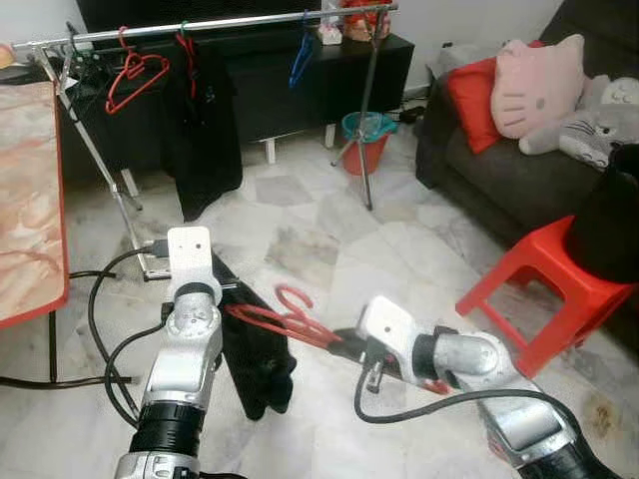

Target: Hang hanger

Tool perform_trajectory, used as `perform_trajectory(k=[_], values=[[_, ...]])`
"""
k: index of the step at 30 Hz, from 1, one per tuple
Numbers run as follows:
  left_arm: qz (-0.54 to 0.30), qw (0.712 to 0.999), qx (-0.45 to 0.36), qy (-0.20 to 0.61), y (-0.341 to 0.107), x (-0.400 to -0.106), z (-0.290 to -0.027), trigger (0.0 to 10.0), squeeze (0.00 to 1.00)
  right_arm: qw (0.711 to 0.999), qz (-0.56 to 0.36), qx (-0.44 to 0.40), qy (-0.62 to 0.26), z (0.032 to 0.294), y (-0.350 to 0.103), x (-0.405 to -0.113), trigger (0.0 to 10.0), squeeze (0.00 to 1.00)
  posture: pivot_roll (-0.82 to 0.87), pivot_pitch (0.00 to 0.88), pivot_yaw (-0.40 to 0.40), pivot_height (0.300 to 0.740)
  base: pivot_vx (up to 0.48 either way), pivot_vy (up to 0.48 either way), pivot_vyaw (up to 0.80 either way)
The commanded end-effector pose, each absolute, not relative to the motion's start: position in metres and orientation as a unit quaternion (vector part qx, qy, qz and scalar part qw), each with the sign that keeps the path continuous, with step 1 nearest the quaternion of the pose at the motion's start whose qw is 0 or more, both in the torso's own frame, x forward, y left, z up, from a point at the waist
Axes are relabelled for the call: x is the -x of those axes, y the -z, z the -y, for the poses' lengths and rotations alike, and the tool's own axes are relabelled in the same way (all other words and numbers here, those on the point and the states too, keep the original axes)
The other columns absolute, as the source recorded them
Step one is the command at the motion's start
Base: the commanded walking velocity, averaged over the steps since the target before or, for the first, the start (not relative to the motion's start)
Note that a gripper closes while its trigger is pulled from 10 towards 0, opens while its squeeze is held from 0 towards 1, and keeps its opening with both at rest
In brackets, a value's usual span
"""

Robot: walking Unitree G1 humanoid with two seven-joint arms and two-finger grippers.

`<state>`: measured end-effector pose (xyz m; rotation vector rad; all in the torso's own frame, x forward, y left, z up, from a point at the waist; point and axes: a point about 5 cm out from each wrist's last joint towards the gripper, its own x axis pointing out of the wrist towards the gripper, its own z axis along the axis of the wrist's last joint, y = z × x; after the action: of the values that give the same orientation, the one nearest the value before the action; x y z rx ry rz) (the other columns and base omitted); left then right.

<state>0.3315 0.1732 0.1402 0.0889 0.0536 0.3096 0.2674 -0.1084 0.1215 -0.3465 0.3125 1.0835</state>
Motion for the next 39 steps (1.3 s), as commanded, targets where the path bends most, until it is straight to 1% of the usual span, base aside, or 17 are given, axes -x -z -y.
perform_trajectory(k=[1,3,4,5,6,7,8,9,10,11,13,17,22,26,29,34,39], values=[[-0.014,0.986,-0.044,-0.158,-0.148,-0.335,-0.175,0.0,0.0,0.838,-0.136,0.155,-0.505,0.114,-0.131,-0.268,0.0,0.0,0.02,0.055,-0.043,0.74,0.0,0.0,0.0],[-0.032,0.985,-0.055,-0.16,-0.142,-0.334,-0.18,0.0,0.0,0.845,-0.124,0.14,-0.501,0.118,-0.138,-0.267,0.0,0.0,0.02,0.054,-0.042,0.74,0.0,0.0,0.0],[-0.038,0.985,-0.058,-0.159,-0.14,-0.334,-0.182,1.4,0.0,0.847,-0.119,0.134,-0.5,0.119,-0.141,-0.267,0.0,0.0,0.02,0.054,-0.042,0.74,0.0,0.0,0.0],[-0.056,0.985,-0.067,-0.146,-0.133,-0.333,-0.183,4.9,0.0,0.848,-0.091,0.115,-0.509,0.118,-0.149,-0.265,0.0,0.0,0.02,0.052,-0.042,0.74,0.0,0.0,0.0],[-0.061,0.985,-0.067,-0.144,-0.131,-0.333,-0.185,9.6,0.0,0.849,-0.081,0.103,-0.513,0.118,-0.152,-0.263,0.0,0.0,0.02,0.052,-0.042,0.74,0.0,0.0,0.0],[-0.068,0.987,-0.065,-0.128,-0.127,-0.332,-0.186,10.0,0.0,0.85,-0.071,0.082,-0.515,0.118,-0.155,-0.26,0.0,0.0,0.02,0.052,-0.042,0.74,0.0,0.0,0.0],[-0.069,0.988,-0.064,-0.12,-0.127,-0.331,-0.186,10.0,0.0,0.852,-0.064,0.078,-0.513,0.118,-0.157,-0.26,3.3,0.0,0.02,0.05,-0.043,0.74,0.0,0.0,0.0],[-0.066,0.99,-0.062,-0.112,-0.126,-0.329,-0.187,10.0,0.0,0.858,-0.055,0.065,-0.506,0.118,-0.158,-0.259,9.0,0.0,0.02,0.049,-0.043,0.74,0.0,0.0,0.0],[-0.066,0.99,-0.062,-0.112,-0.126,-0.329,-0.187,10.0,0.0,0.858,-0.055,0.065,-0.506,0.118,-0.158,-0.259,9.0,0.0,0.02,0.049,-0.043,0.74,0.0,0.0,0.0],[-0.066,0.991,-0.062,-0.097,-0.125,-0.326,-0.188,10.0,0.0,0.876,-0.045,0.038,-0.479,0.12,-0.159,-0.259,10.0,0.0,0.03,0.045,-0.042,0.74,0.0,0.0,0.0],[-0.065,0.991,-0.065,-0.096,-0.124,-0.323,-0.19,10.0,0.0,0.887,-0.037,0.027,-0.46,0.122,-0.159,-0.261,10.0,0.0,0.03,0.043,-0.042,0.74,0.0,0.0,0.0],[-0.049,0.995,-0.032,-0.085,-0.121,-0.307,-0.199,10.0,0.0,0.948,-0.033,-0.016,-0.316,0.138,-0.144,-0.273,10.0,0.0,0.04,0.022,-0.038,0.74,0.0,0.0,0.0],[0.001,0.998,-0.017,-0.062,-0.128,-0.296,-0.199,10.0,0.0,0.984,-0.031,-0.047,-0.168,0.155,-0.126,-0.281,10.0,0.0,0.05,0.0,-0.038,0.74,0.0,0.0,0.0],[0.025,0.998,-0.001,-0.051,-0.128,-0.289,-0.199,10.0,0.0,0.994,-0.04,-0.082,-0.063,0.17,-0.106,-0.281,10.0,0.0,0.07,0.0,-0.033,0.74,0.0,0.0,0.0],[0.033,0.999,0.004,-0.036,-0.128,-0.287,-0.197,10.0,0.0,0.995,-0.039,-0.091,-0.021,0.173,-0.098,-0.28,10.0,0.0,0.08,0.0,-0.026,0.74,0.0,0.0,0.0],[0.041,0.998,0.028,-0.027,-0.125,-0.289,-0.193,10.0,0.0,0.996,-0.036,-0.076,-0.017,0.156,-0.091,-0.279,10.0,0.0,0.08,0.0,-0.009,0.74,0.0,0.0,0.0],[0.042,0.998,0.04,-0.016,-0.122,-0.288,-0.186,10.0,0.0,0.997,-0.034,-0.064,0.0,0.151,-0.085,-0.277,10.0,0.0,0.08,0.0,-0.007,0.74,0.0,0.0,0.0]])
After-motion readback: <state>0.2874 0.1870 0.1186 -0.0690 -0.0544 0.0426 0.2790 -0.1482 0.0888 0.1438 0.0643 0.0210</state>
